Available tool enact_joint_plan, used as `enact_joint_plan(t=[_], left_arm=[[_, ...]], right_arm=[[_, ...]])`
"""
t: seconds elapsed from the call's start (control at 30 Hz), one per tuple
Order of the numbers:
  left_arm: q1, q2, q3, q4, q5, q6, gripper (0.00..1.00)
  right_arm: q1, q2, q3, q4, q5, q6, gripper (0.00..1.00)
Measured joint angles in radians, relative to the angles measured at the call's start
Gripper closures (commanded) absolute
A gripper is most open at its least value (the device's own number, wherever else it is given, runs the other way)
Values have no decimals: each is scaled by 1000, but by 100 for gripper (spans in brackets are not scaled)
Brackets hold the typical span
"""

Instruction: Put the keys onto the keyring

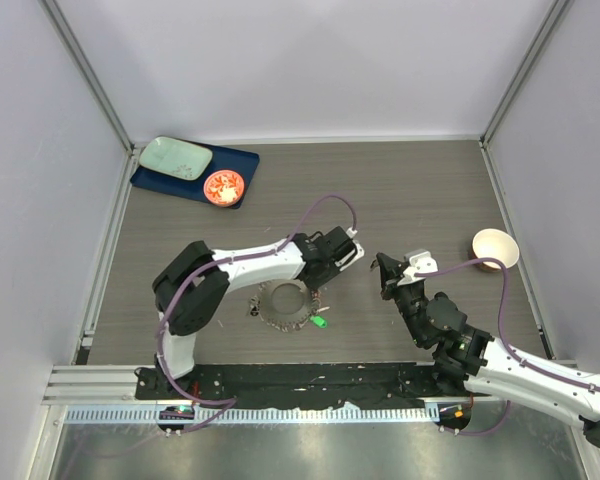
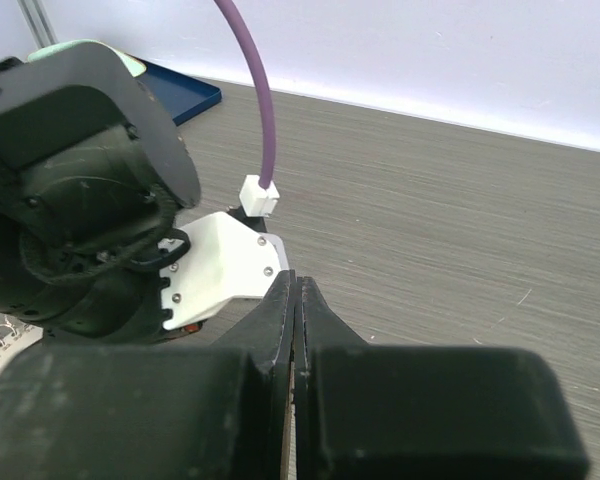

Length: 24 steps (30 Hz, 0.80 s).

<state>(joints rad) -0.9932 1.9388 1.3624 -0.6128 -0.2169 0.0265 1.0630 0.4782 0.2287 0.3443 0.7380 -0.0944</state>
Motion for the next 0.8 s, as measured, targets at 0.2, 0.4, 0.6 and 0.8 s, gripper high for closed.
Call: enact_joint_plan(t=[0.2,0.4,0.6,0.8], left_arm=[[0,-106,-100,50,5,0,100],[19,-283,-269,164,72,1,100],[81,-502,-468,333,232,1,100],[138,-649,-645,511,409,4,100]], right_arm=[[0,0,0,0,-16,0,99],[0,0,0,0,-64,-5,99],[0,27,0,6,-176,-23,99],[0,57,1,6,-333,-55,99]])
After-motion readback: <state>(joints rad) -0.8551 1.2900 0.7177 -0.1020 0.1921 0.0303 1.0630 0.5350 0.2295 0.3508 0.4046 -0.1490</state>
